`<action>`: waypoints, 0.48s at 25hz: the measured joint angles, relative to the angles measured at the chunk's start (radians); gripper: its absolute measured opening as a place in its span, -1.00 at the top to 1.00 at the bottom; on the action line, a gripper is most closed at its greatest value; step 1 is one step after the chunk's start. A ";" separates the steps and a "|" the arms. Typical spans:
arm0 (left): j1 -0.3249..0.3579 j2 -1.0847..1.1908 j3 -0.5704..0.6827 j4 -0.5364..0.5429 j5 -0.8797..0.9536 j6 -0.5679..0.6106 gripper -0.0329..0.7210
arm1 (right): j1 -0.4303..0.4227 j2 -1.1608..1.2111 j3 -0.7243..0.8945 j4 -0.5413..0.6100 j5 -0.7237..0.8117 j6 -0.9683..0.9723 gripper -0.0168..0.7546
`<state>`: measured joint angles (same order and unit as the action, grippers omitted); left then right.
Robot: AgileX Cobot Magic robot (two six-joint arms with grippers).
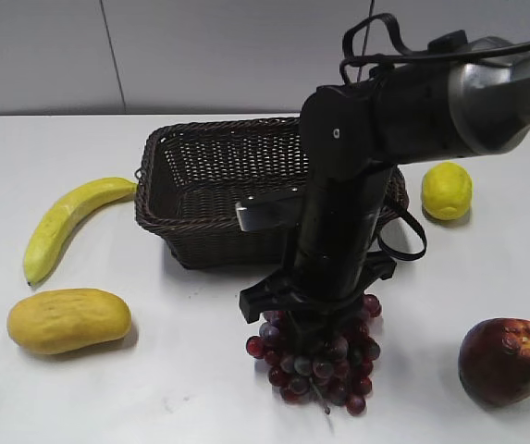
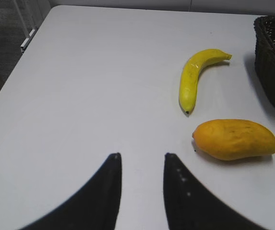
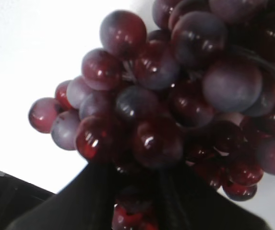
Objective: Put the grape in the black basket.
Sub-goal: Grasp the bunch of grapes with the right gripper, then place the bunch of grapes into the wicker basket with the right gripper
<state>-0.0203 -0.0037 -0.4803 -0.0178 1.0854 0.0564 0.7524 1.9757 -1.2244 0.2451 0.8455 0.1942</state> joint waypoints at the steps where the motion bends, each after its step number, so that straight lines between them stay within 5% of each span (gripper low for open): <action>1: 0.000 0.000 0.000 0.000 0.000 0.000 0.28 | 0.000 -0.006 0.000 -0.001 0.007 0.001 0.54; 12: 0.000 0.000 0.000 0.000 0.000 0.000 0.28 | 0.000 -0.278 -0.001 -0.057 0.077 0.005 0.56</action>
<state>-0.0203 -0.0037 -0.4803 -0.0178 1.0854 0.0564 0.7524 1.6981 -1.2254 0.1879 0.9226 0.1995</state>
